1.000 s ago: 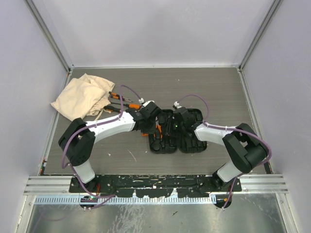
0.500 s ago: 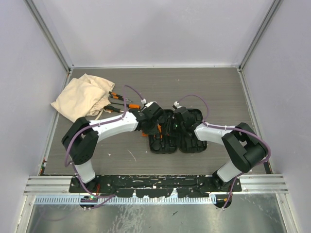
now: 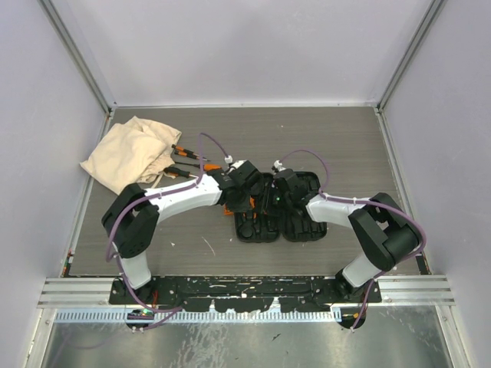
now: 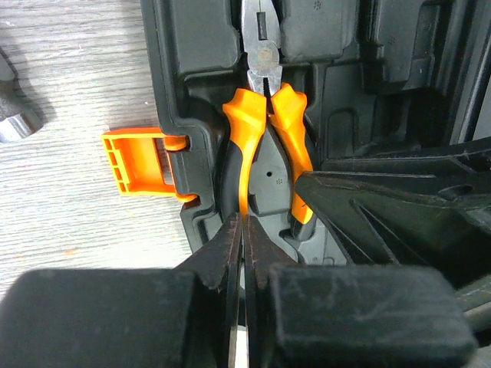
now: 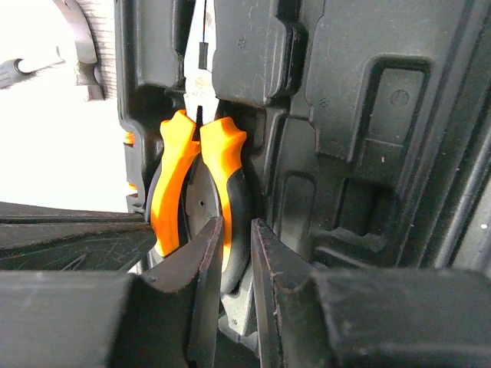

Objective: Sort the tools into containers
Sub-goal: Adjust the pliers in the storage box.

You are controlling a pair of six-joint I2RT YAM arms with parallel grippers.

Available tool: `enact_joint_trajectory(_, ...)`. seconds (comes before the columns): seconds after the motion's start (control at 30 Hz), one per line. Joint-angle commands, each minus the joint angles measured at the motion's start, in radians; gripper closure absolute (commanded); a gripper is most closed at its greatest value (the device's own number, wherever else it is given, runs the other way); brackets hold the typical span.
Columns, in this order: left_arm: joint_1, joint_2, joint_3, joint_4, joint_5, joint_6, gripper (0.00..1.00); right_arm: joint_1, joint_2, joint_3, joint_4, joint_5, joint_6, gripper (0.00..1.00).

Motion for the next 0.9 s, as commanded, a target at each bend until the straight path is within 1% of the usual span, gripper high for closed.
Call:
enact_joint_trajectory(0.0,-0.005,0.046,0.009,-0.045,-0.032,-0.013,0.96,0.0,0.018,0.019,0.007,0.005,-0.009,0.74)
enact_joint_trajectory(0.4,-0.004,0.109,-0.009,-0.092,-0.042,-0.055,0.98,0.0,0.025,0.011,0.008,0.001,-0.003,0.74)
enact_joint_trajectory(0.57,-0.004,0.143,-0.03,-0.094,-0.032,-0.074,1.0,0.0,0.025,0.003,0.014,-0.002,0.002,0.75)
enact_joint_trajectory(0.8,-0.005,0.182,-0.046,-0.101,-0.034,-0.088,1.0,-0.001,0.026,-0.003,0.025,-0.01,0.007,0.92)
enact_joint_trajectory(0.87,-0.005,0.188,-0.049,-0.101,-0.032,-0.088,1.0,0.0,0.03,-0.003,0.024,-0.011,0.007,0.95)
